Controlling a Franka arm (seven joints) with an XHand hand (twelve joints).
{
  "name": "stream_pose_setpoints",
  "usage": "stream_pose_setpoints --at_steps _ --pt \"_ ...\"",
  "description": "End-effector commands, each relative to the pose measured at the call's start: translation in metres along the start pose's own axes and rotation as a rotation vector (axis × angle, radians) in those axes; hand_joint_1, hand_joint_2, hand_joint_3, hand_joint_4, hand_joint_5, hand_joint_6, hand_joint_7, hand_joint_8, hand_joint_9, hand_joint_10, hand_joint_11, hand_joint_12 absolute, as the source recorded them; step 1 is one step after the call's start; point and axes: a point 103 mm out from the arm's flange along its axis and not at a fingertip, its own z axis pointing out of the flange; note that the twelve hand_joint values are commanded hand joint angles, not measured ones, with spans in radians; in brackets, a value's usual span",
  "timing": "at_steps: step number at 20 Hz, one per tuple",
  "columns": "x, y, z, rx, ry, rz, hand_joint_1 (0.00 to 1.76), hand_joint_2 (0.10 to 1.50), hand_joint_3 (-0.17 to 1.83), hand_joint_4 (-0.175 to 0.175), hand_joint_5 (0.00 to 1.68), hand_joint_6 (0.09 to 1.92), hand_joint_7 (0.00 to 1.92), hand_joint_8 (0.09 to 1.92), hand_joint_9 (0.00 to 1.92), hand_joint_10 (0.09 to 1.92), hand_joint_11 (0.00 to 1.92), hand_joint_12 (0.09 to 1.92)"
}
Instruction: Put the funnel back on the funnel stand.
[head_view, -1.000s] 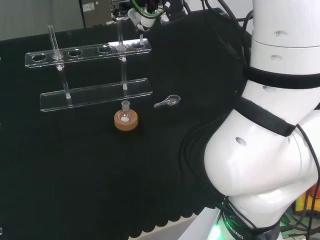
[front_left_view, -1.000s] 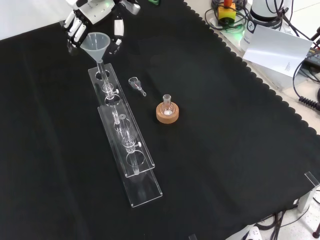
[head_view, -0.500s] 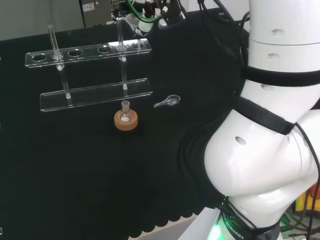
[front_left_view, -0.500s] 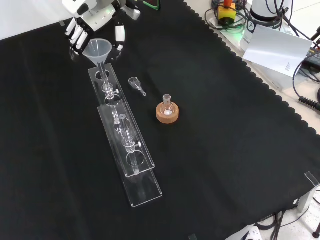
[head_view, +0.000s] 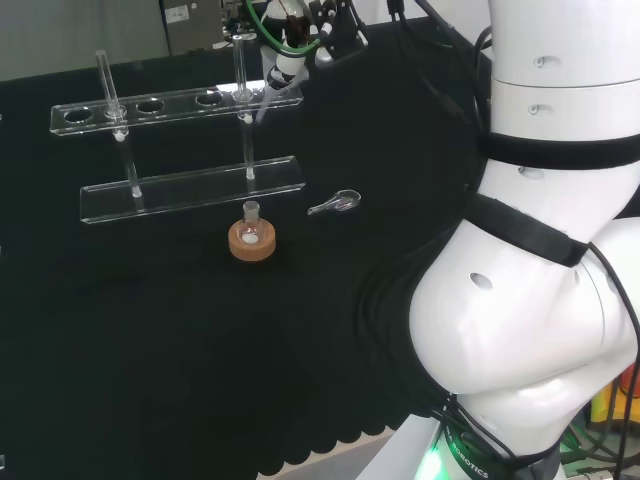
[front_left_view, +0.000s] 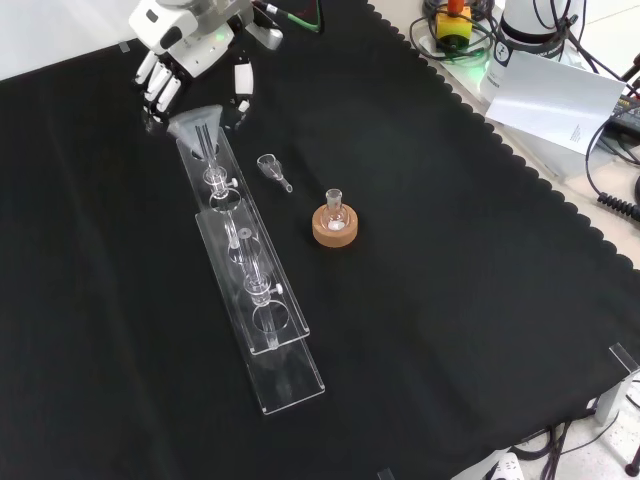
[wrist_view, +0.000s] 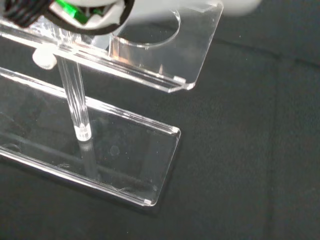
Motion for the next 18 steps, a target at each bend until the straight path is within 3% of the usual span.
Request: stream_pose_setpoints --at_steps 1,5,9,18 --pt "0.002 -0.001 0.007 0.010 -0.015 -0.007 0.86 0.67 0.60 -0.077 0.37 0.09 0.18 0.72 0.55 0.63 0.32 1.33" --pt "0.004 -0.004 0.004 0.025 -0.010 -0.009 0.81 0.63 0.58 -0.075 0.23 0.09 0.06 0.70 0.40 0.67 0.24 1.36" --pt "0.000 -0.016 -0.012 -0.010 -0.002 0.006 0.73 0.62 0.53 -0.069 0.11 0.09 0.00 0.57 0.24 0.73 0.15 1.39" --pt "-0.008 -0.089 -0.052 -0.090 0.036 0.077 0.71 0.64 0.49 -0.066 0.09 0.09 0.00 0.48 0.20 0.74 0.12 1.40"
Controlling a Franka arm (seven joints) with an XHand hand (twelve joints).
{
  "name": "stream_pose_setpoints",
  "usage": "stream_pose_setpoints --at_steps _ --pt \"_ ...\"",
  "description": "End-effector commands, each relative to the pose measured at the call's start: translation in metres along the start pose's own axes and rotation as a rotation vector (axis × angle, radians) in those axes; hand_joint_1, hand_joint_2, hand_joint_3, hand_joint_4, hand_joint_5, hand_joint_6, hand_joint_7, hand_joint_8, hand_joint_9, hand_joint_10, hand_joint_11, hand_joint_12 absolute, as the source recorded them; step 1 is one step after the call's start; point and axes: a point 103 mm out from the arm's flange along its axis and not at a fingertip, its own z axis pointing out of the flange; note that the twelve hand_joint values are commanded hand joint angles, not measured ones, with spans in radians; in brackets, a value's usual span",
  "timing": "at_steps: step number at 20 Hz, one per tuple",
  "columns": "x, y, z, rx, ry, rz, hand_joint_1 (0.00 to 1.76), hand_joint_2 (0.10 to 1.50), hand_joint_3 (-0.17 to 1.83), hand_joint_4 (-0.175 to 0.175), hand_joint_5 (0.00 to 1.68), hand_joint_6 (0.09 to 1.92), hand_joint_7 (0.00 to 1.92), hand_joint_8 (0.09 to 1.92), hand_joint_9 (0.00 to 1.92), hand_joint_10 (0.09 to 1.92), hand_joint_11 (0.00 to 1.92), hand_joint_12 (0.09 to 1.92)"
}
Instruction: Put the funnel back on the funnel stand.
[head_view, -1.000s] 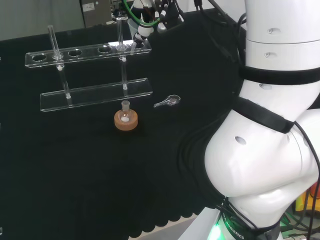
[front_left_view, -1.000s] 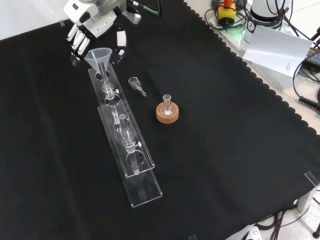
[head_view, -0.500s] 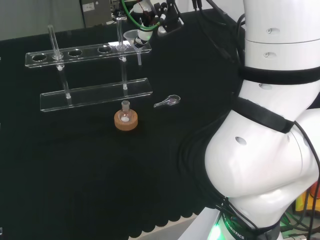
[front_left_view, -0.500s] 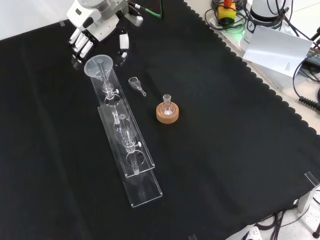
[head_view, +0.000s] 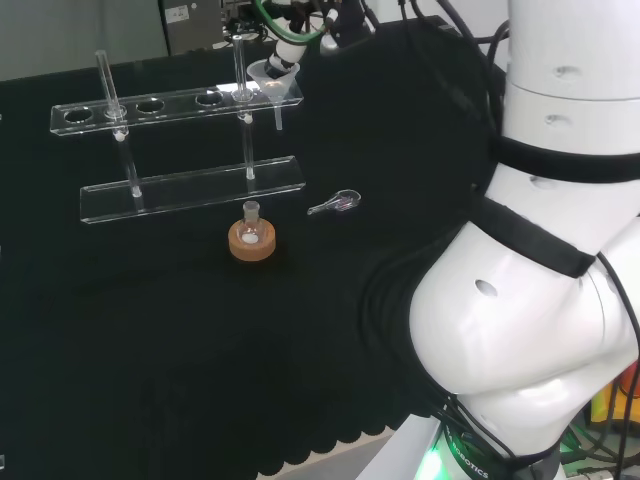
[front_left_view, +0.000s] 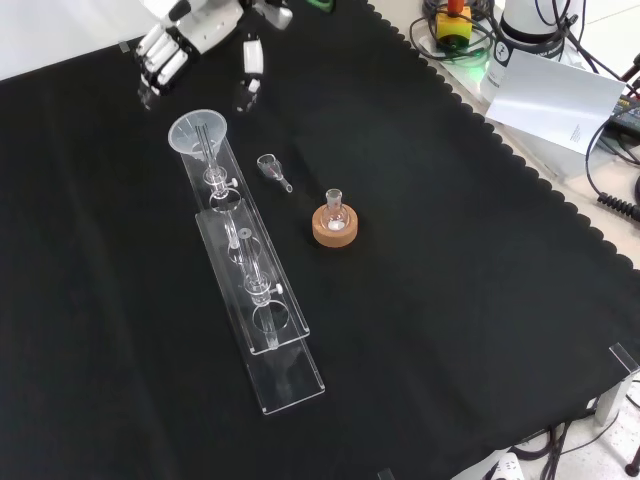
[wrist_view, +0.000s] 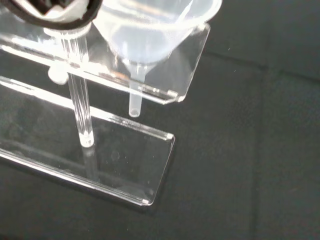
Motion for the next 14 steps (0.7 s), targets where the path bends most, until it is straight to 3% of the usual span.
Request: stream_pose_setpoints --at_steps 1,12,14 --pt "-0.004 -0.067 -0.027 -0.066 0.033 0.066 0.71 0.64 0.49 -0.065 0.10 0.09 0.00 0.47 0.20 0.74 0.12 1.40" --pt "0.002 -0.161 -0.013 -0.091 0.078 0.169 0.72 0.68 0.48 -0.062 0.13 0.09 0.00 0.52 0.20 0.74 0.11 1.41" --pt "0.017 -0.176 -0.008 -0.095 0.038 0.184 0.72 0.68 0.48 -0.061 0.14 0.09 0.00 0.53 0.20 0.74 0.11 1.41"
